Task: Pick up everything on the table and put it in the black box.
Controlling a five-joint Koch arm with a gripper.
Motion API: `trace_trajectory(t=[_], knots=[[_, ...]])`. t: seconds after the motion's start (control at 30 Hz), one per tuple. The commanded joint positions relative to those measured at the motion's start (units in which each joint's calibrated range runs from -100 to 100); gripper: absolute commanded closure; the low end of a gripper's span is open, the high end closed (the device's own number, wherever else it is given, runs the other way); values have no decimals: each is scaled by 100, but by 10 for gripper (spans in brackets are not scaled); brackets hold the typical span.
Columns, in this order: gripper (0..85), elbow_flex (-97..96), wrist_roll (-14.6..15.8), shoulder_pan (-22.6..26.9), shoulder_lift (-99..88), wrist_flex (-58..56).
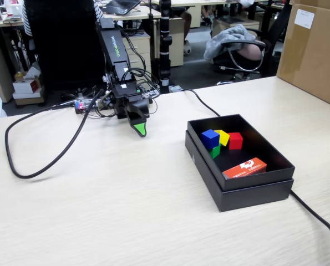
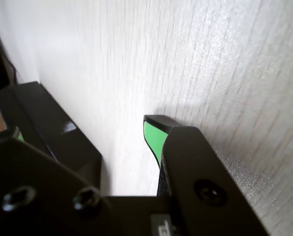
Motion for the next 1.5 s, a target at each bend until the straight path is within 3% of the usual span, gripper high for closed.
trace_trajectory(t=[0.0,1.47], knots=[[378,-20,39,-20,-25,-474],[367,-20,15,-39,-13,-569]])
